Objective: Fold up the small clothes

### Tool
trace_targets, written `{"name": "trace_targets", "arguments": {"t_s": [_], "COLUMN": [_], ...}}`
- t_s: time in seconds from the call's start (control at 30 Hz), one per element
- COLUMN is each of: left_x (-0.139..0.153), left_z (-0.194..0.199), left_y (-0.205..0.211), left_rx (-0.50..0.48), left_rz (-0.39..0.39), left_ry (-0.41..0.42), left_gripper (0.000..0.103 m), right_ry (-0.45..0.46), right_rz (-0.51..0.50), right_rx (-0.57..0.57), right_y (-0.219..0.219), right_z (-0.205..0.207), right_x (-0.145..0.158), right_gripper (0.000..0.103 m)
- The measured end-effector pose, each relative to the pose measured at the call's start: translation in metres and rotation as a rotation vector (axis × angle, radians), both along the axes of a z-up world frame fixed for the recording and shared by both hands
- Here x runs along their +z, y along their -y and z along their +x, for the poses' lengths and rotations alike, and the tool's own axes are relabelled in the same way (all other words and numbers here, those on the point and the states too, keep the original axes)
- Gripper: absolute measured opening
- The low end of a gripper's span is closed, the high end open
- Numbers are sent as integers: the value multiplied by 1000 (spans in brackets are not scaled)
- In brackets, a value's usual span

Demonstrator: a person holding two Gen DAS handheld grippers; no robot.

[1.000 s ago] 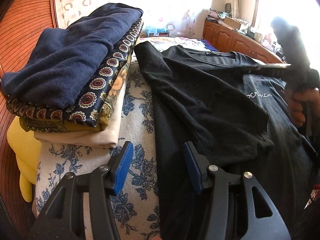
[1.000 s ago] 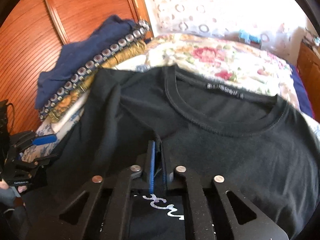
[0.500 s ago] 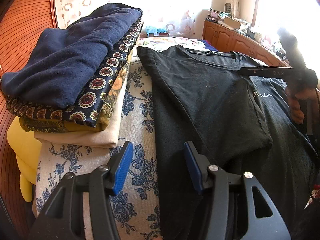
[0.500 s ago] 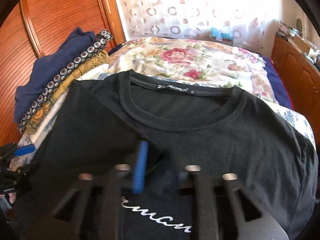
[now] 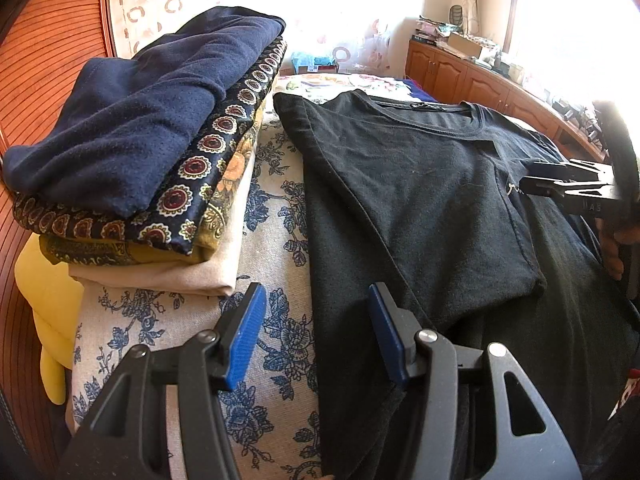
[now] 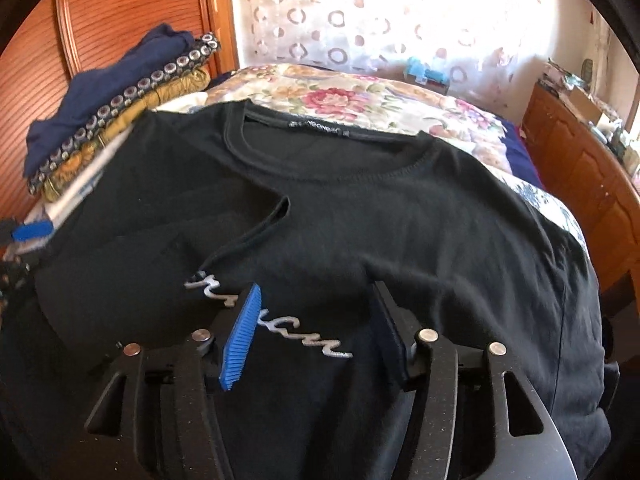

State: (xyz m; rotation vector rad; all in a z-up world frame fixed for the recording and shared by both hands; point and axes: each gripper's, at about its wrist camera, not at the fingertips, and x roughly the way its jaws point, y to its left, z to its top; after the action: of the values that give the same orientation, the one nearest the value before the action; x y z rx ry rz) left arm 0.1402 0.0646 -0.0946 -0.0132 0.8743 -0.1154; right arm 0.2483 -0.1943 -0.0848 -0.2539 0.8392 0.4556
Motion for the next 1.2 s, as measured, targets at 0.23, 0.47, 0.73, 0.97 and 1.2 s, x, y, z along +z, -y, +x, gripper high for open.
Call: {"name": "trace_targets", "arguments": {"t_s": [0.23,0.47,0.73,0.97,1.2], "left_x": [1,15,46,54,50], "left_z": [0,1,19,53,87], "left_y": [2,6,36,91,151], "left_rx": [2,23,5,-81,-227], "left_rz": [7,11,9,-59,-97], "left_ry": [1,36,150,233,228], "left_gripper": [53,53,53,53,53], "right_ry": [-17,-14,-9,59,135], "right_rz": [2,-11,-4,81,92], "right_rx": [-33,-44,-49,-140,-319], "right_y": [4,3,2,51,142], "right_z": [5,4,3,-15,-29], "right_x": [-2,-2,0,28,60], "right_gripper": [78,84,84,84,84]}}
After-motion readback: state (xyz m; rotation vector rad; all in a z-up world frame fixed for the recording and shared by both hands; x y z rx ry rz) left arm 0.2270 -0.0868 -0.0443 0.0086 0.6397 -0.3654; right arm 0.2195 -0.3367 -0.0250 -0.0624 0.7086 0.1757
